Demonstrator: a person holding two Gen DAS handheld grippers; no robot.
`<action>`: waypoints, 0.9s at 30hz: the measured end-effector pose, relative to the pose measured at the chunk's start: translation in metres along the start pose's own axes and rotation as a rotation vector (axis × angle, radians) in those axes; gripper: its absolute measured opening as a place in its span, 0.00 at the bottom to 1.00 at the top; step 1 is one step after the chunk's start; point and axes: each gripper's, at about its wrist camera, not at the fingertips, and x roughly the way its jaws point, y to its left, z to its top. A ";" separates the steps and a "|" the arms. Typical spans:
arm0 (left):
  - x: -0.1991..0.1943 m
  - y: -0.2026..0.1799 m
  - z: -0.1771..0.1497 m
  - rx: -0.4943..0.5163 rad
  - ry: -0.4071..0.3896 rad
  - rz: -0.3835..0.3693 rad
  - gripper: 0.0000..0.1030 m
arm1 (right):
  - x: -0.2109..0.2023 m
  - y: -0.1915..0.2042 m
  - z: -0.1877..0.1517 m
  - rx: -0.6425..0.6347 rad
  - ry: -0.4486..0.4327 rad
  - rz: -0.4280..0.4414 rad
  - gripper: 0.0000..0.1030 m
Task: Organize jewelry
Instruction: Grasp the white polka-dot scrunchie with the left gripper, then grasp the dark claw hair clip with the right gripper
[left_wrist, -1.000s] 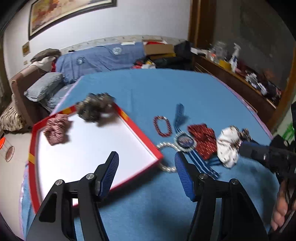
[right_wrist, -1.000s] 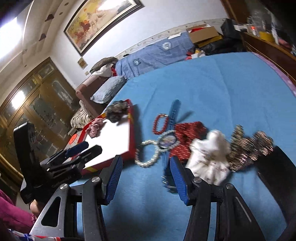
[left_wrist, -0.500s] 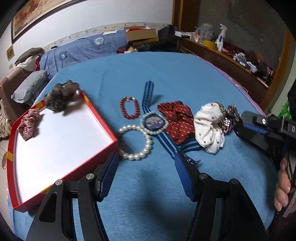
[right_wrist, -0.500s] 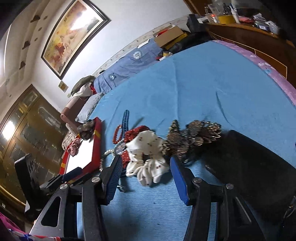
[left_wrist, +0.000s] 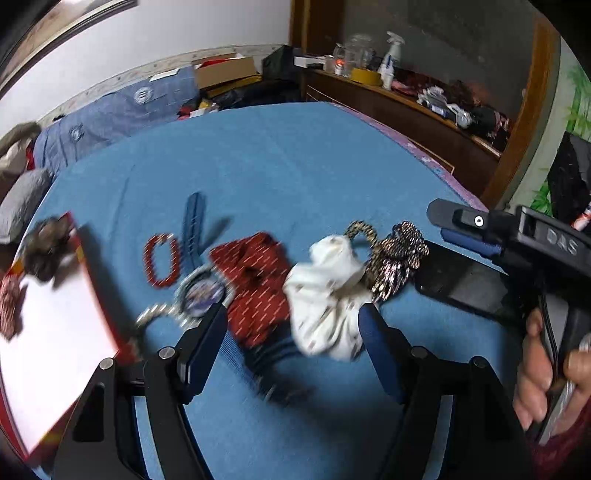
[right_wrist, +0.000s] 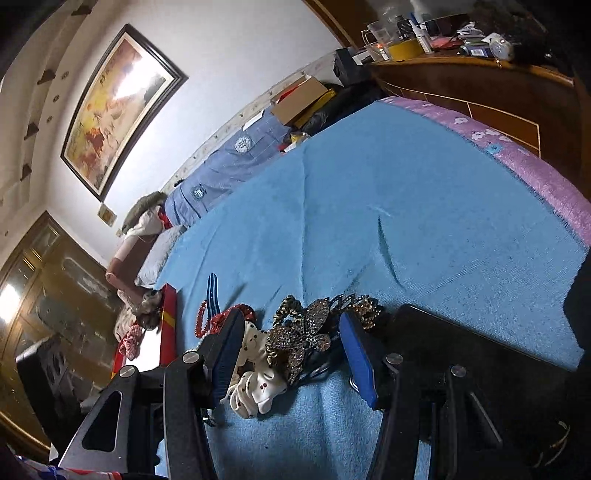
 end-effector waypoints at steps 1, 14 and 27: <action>0.007 -0.005 0.004 0.007 0.006 0.006 0.70 | 0.001 -0.003 0.000 -0.002 -0.002 0.005 0.56; 0.049 -0.018 0.012 0.005 0.005 0.005 0.16 | 0.005 -0.018 0.001 0.050 0.006 0.049 0.63; -0.004 0.040 0.012 -0.087 -0.165 0.047 0.16 | 0.032 -0.010 -0.004 0.020 0.131 0.002 0.63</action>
